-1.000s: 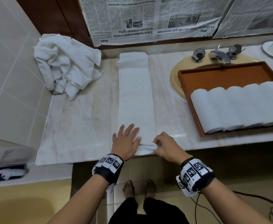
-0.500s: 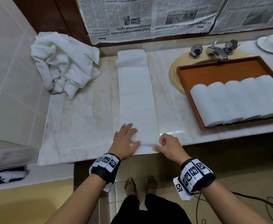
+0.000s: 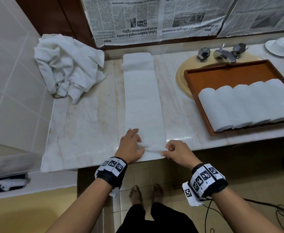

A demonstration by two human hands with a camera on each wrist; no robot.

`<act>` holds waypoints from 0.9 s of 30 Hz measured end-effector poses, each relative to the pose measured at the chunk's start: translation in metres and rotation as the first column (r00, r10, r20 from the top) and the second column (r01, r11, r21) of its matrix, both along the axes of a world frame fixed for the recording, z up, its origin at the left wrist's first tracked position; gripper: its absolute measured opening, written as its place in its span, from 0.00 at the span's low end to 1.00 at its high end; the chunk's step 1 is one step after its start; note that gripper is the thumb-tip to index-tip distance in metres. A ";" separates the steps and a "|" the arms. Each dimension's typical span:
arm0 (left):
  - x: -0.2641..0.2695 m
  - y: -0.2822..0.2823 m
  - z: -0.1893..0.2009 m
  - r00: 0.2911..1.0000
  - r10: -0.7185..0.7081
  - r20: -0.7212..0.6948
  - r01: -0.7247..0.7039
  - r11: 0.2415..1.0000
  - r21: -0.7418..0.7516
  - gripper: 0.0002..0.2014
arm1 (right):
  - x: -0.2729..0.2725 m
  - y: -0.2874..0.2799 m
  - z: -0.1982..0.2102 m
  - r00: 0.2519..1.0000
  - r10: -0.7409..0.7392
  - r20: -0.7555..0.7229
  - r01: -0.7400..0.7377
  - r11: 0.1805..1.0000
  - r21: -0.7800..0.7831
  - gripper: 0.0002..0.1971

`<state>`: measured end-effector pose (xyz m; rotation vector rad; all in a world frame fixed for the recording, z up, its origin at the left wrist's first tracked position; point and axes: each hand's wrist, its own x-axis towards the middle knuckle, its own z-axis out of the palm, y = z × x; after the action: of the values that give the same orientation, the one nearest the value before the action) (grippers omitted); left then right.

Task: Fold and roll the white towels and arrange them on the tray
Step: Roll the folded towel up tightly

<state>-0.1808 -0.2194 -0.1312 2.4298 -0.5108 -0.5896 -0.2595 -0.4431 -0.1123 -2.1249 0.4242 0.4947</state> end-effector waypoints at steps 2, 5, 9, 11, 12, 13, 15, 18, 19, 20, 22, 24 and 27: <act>0.000 0.002 0.004 0.999 -0.007 -0.048 0.007 1.000 -0.005 0.09 | -0.001 0.000 0.000 1.000 0.008 0.010 -0.008 1.000 -0.003 0.11; -0.002 0.005 0.008 0.995 -0.027 -0.092 0.021 0.998 -0.063 0.09 | -0.004 0.001 0.000 1.000 -0.004 0.026 0.004 1.000 0.002 0.10; -0.003 0.008 0.015 0.991 -0.023 -0.134 0.004 0.990 -0.143 0.14 | -0.007 0.002 -0.001 1.000 0.004 0.026 -0.005 1.000 0.028 0.09; -0.003 0.009 0.018 0.989 -0.018 -0.147 -0.005 0.987 -0.160 0.14 | -0.009 0.002 -0.001 0.999 -0.001 0.038 0.000 1.000 0.027 0.08; -0.002 0.009 0.018 0.988 -0.021 -0.156 -0.004 0.987 -0.161 0.13 | -0.010 0.002 -0.001 0.999 -0.005 0.043 0.004 1.000 0.027 0.08; -0.002 0.008 0.019 0.985 -0.027 -0.168 -0.001 0.987 -0.161 0.13 | -0.010 0.002 -0.001 0.999 -0.010 0.048 0.008 1.000 0.025 0.08; -0.002 0.008 0.020 0.982 -0.042 -0.187 0.011 0.987 -0.162 0.12 | -0.011 0.002 -0.001 0.998 -0.029 0.060 0.027 0.999 0.033 0.08; -0.003 0.009 0.019 0.982 -0.055 -0.178 0.028 0.988 -0.152 0.12 | -0.013 0.000 -0.002 0.998 -0.019 0.063 0.011 0.992 0.125 0.09; -0.003 0.009 0.019 0.983 -0.056 -0.177 0.030 0.988 -0.149 0.12 | -0.014 -0.001 -0.001 0.998 -0.011 0.059 0.003 0.989 0.148 0.09; -0.003 0.009 0.019 0.983 -0.053 -0.178 0.027 0.989 -0.147 0.12 | -0.015 -0.002 0.000 0.998 -0.012 0.054 0.003 0.985 0.171 0.10; -0.004 0.009 0.019 0.983 -0.044 -0.180 0.017 0.989 -0.146 0.12 | -0.016 -0.003 0.002 0.998 -0.033 0.055 0.021 0.977 0.213 0.10; -0.004 0.008 0.019 0.983 -0.041 -0.181 0.014 0.989 -0.146 0.12 | -0.017 -0.002 0.004 0.995 -0.065 0.076 0.045 0.970 0.237 0.10; -0.004 0.008 0.018 0.981 -0.050 -0.186 0.024 0.990 -0.140 0.13 | -0.018 -0.001 0.003 0.985 -0.108 0.134 0.075 0.971 0.228 0.04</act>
<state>-0.1851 -0.2117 -0.1132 2.2119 -0.5007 -0.7665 -0.2773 -0.4445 -0.1092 -1.9013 0.3643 0.3160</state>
